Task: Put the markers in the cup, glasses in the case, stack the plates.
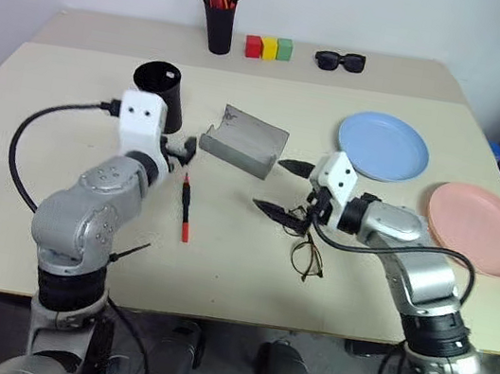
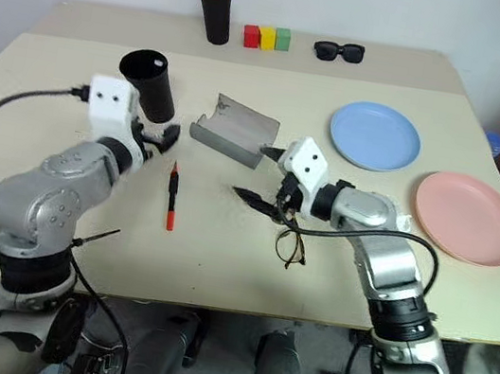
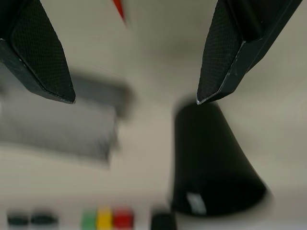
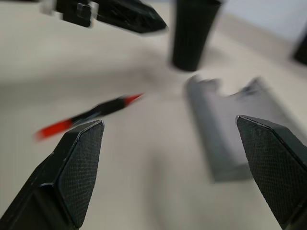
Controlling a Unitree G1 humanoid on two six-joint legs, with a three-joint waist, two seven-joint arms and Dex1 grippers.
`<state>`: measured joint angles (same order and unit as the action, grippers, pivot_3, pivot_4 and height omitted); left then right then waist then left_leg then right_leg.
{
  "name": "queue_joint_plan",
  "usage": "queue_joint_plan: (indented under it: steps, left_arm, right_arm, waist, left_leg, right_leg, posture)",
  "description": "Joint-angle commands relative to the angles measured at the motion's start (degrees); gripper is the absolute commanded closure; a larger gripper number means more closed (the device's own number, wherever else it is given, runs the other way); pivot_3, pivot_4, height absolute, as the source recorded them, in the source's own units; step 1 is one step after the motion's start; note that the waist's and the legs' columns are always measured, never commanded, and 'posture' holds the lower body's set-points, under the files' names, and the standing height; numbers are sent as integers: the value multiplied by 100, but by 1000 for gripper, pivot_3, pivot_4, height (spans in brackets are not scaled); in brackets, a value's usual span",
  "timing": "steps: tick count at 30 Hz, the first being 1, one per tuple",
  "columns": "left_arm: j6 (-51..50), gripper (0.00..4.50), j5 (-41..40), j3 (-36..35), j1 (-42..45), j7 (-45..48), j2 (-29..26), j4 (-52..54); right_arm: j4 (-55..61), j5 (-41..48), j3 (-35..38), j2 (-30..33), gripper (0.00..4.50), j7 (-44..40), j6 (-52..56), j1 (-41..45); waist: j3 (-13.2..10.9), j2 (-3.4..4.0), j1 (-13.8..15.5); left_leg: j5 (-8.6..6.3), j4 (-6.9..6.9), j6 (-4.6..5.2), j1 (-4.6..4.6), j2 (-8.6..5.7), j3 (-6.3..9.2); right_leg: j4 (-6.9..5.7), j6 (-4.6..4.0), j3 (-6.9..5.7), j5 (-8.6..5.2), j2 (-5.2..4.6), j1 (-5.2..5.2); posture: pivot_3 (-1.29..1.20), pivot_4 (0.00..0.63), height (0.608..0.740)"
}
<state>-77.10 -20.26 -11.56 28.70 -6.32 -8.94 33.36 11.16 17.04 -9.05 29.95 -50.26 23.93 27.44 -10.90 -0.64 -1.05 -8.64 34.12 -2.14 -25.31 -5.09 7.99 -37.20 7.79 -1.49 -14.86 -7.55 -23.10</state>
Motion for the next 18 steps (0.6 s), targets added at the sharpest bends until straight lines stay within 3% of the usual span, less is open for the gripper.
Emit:
queue_joint_plan:
  steps: [1, 14, 18]
  left_arm:
    - [-1451, 364, -128, -312, 152, -213, 343, 16]
    - [-1540, 364, -915, -92, 168, -1265, 199, -845]
    - [-1540, 1542, -1159, -52, 216, -1548, 156, -991]
  right_arm:
    - [77, 22, 85, 100, 0, -129, -94, 73]
    - [19, -112, 76, 138, 0, -143, -317, -251]
    - [10, -148, 63, 96, 0, -112, -357, -293]
  waist:
    - [0, 0, -3]
    - [-1, -3, 51]
    - [-1, -3, 48]
  left_leg:
    - [0, 0, 0, 0, 0, -1]
    - [0, 1, -2, -3, 0, -2]
    - [0, 1, -2, -2, 1, -2]
  right_leg:
    - [0, 1, 0, -1, 0, 0]
    - [9, -1, 0, 0, -6, 0]
    - [8, -2, 1, 0, -5, 0]
  posture:
    - [0, 150, 740]
    - [0, 150, 740]
    - [0, 150, 740]
